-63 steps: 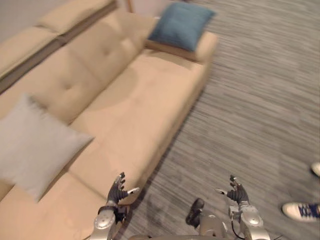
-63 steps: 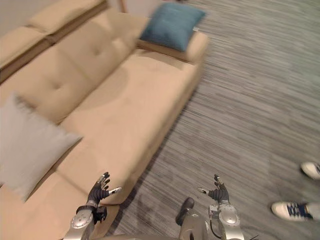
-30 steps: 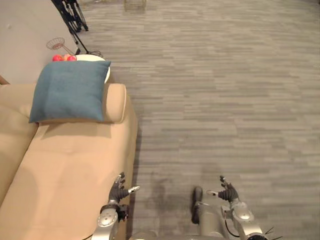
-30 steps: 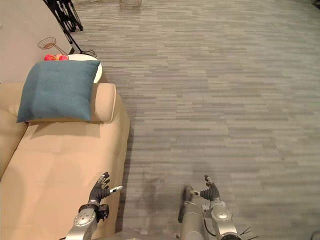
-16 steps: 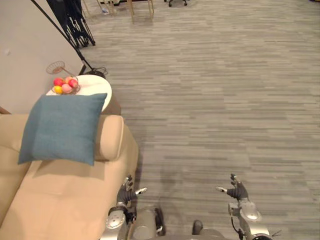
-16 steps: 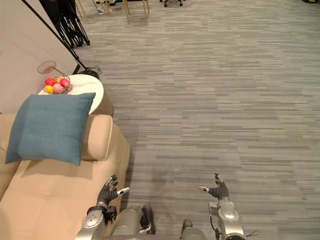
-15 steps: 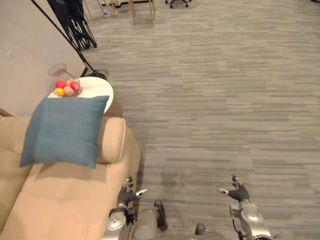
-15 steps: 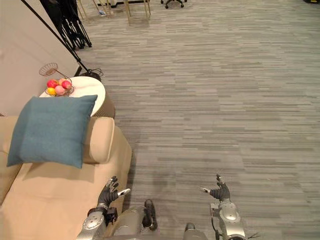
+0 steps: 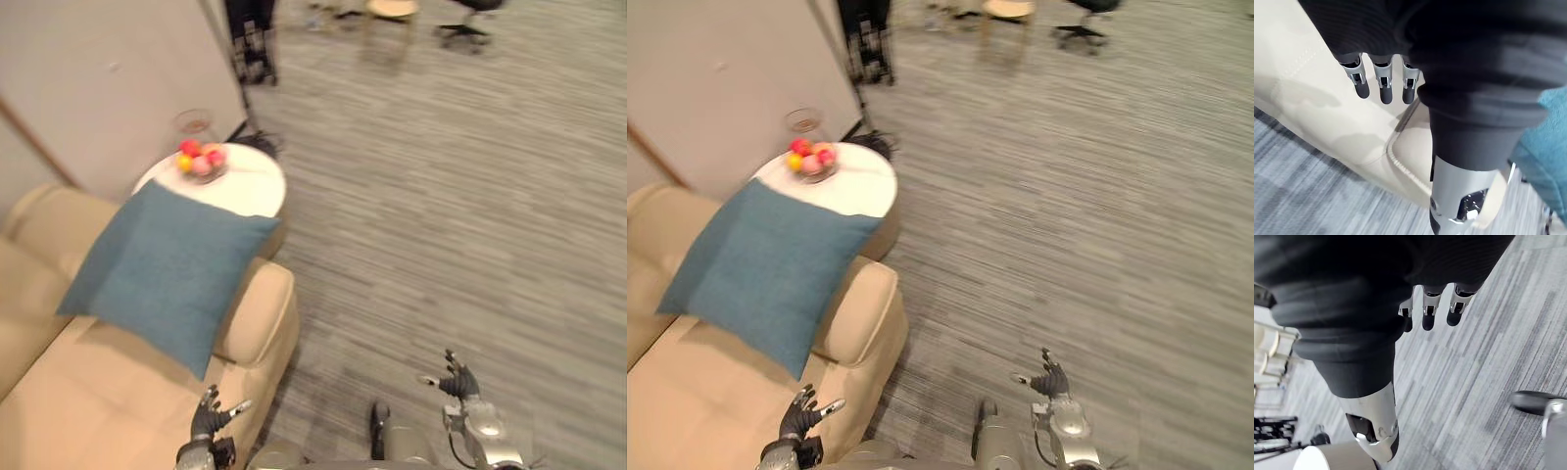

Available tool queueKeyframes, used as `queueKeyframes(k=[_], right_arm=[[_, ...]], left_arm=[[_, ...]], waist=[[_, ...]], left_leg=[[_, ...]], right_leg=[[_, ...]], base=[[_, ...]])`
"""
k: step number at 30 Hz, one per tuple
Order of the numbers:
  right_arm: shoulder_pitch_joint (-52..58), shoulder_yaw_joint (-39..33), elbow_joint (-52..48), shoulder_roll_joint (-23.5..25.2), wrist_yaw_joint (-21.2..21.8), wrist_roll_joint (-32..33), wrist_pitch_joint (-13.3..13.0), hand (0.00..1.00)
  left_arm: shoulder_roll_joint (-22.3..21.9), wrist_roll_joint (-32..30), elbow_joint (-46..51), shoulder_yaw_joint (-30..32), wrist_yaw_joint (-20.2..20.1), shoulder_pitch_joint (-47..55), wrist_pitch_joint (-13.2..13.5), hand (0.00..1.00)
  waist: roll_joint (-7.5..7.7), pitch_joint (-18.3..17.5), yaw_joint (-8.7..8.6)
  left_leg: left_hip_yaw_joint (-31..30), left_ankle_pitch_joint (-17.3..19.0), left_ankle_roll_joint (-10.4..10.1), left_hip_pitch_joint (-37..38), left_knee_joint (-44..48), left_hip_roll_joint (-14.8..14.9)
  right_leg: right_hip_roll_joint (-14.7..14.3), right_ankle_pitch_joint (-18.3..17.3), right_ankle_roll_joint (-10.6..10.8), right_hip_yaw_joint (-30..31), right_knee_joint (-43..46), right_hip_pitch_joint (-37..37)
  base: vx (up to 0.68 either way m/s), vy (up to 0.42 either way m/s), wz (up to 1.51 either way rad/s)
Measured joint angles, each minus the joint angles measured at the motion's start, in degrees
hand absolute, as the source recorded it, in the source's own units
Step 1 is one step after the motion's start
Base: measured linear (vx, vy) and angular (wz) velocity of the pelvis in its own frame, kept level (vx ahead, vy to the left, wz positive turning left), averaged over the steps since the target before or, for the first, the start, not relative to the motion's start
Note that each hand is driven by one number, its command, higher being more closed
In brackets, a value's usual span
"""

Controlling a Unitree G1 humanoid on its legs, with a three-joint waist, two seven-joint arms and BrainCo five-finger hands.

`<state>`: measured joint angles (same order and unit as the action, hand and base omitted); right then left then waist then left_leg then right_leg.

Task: Pick up cushions and gather them together orderly.

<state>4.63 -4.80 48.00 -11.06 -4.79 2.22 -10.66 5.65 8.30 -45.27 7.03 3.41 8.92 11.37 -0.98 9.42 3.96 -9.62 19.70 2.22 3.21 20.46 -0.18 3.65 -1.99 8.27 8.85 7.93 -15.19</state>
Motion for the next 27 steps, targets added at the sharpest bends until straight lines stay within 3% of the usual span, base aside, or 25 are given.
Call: queueKeyframes(k=[1,2,4,5,7,9,11,13,14,16,21,23,24,26,27], right_arm=[[1.3,-0.2,-0.1,0.5,0.0,0.0,0.0,0.00],[1.7,-0.7,-0.1,0.3,0.0,0.1,0.1,0.00],[1.5,-2.0,-2.4,1.3,0.0,0.7,0.4,0.00],[1.3,-2.1,-3.5,1.4,0.0,0.8,0.4,0.00],[1.2,-2.2,-6.3,1.7,0.0,2.0,-0.2,0.00],[1.1,-2.9,-6.3,1.6,-0.1,2.5,-0.3,0.00],[0.9,-4.5,-6.1,1.1,-0.3,3.1,-0.3,0.00],[0.8,-4.8,-6.0,1.0,-0.2,4.0,-0.3,0.00],[0.6,-4.8,-5.2,1.9,-0.1,4.1,-0.2,0.00],[0.2,-4.8,-4.2,3.1,-0.1,4.1,-0.2,0.00],[-0.6,-4.8,-3.2,3.6,-0.2,4.0,0.0,0.00],[-1.0,-4.8,-3.0,3.6,-0.2,4.0,0.0,0.00],[-1.0,-4.8,-3.0,3.5,-0.2,4.0,0.0,0.00],[-0.8,-4.7,-3.1,3.3,-0.2,3.9,0.2,0.00],[-0.7,-4.6,-3.1,3.3,-0.2,3.9,0.5,0.00]], left_arm=[[0.2,0.0,0.0,0.2,0.4,-0.8,0.2,0.00],[-1.2,0.0,-0.1,0.2,0.6,-1.5,0.2,0.00],[-3.5,0.0,1.9,0.1,0.5,-1.1,0.4,0.00],[-3.7,0.0,2.0,0.1,0.5,-1.3,0.4,0.00],[-4.3,0.2,3.5,0.1,0.5,-1.6,0.4,0.00],[-4.2,0.7,4.1,-0.5,0.6,-1.5,0.4,0.00],[-4.0,0.9,4.2,-2.4,0.5,-1.6,0.4,0.00],[-2.6,0.9,4.2,-4.4,0.5,-1.5,0.4,0.00],[-1.5,0.7,4.2,-4.9,0.5,-1.7,0.4,0.00],[-0.3,0.5,4.2,-5.2,0.5,-1.5,0.2,0.00],[0.6,-0.1,4.1,-5.0,0.5,1.3,0.2,0.00],[0.5,-0.1,4.0,-5.1,0.4,1.7,0.2,0.00],[0.6,-0.1,4.1,-5.1,0.4,2.1,0.2,0.00],[0.8,-0.2,4.1,-5.3,0.4,2.6,0.1,0.00],[1.5,-0.5,4.2,-5.5,0.4,2.8,0.1,0.00]], waist=[[0.65,-0.1,-0.47],[-0.62,0.0,-0.49],[-1.69,-0.3,0.01],[-1.37,-0.1,-0.19],[-1.47,-0.2,0.00],[-1.19,-0.1,-0.01],[-1.19,-0.1,-0.01],[-0.74,-0.5,-0.27],[0.60,-0.5,-0.02],[1.45,-0.7,-0.07],[1.58,-0.9,0.01],[2.16,-1.1,-0.02],[3.03,-1.0,-0.31],[3.60,-0.8,-1.64],[3.87,-0.8,-2.75]], left_leg=[[-4.2,0.9,-1.6,-0.4,1.3,-0.5],[-6.0,1.1,-2.1,-0.5,2.2,0.5],[-6.7,-1.5,-6.5,-1.6,2.6,3.0],[-6.3,-2.3,-7.9,-2.3,2.6,3.9],[1.4,-5.3,-9.2,-5.3,3.6,7.5],[10.9,-6.8,-8.6,-6.5,3.4,10.1],[26.0,-8.3,-7.1,-7.0,-0.2,12.2],[34.1,-10.2,-5.7,-7.9,-3.7,11.5],[36.8,-12.0,-5.0,-8.8,-4.5,10.8],[38.8,-13.1,-4.1,-10.1,-4.6,9.9],[38.0,-14.2,-2.7,-7.6,-8.9,7.1],[38.1,-14.5,-2.4,-6.5,-10.9,5.0],[37.8,-13.3,-1.9,-5.9,-11.9,3.8],[36.7,-12.7,-1.3,-4.7,-12.2,2.7],[35.4,-12.6,-1.0,-4.1,-12.2,2.6]], right_leg=[[1.2,5.6,0.8,0.5,1.6,0.6],[1.0,4.7,0.3,-2.3,4.4,0.8],[2.2,-0.8,-2.9,-9.8,11.2,0.9],[2.7,-1.9,-3.9,-12.4,12.4,1.4],[3.9,-3.6,-5.9,-20.2,12.4,4.5],[4.6,-3.7,-6.2,-25.2,10.0,7.9],[5.7,-3.8,-6.1,-31.2,7.3,10.9],[7.4,-3.8,-5.3,-35.5,6.2,11.7],[8.5,-3.4,-4.6,-37.4,4.9,11.9],[9.1,-2.6,-3.5,-39.6,3.0,13.2],[10.0,-2.1,-2.9,-40.0,2.8,14.8],[12.2,-3.8,-2.2,-39.5,6.5,13.7],[14.6,-5.9,-1.7,-38.9,10.9,12.7],[17.2,-6.0,-3.0,-33.9,20.0,9.8],[16.9,-3.7,-6.3,-27.0,27.0,6.4]], base=[[0.41,-0.369,2.24],[0.38,-0.396,1.94],[0.32,-0.380,1.69],[0.24,-0.362,1.77],[0.19,-0.336,1.82],[0.10,-0.202,1.66],[0.06,-0.063,1.58],[0.02,0.031,1.39],[-0.01,0.098,1.20],[-0.03,0.098,0.79],[-0.04,0.079,0.23],[-0.10,0.076,0.04],[-0.13,0.052,0.14],[-0.09,0.049,0.33],[0.01,0.068,0.48]])
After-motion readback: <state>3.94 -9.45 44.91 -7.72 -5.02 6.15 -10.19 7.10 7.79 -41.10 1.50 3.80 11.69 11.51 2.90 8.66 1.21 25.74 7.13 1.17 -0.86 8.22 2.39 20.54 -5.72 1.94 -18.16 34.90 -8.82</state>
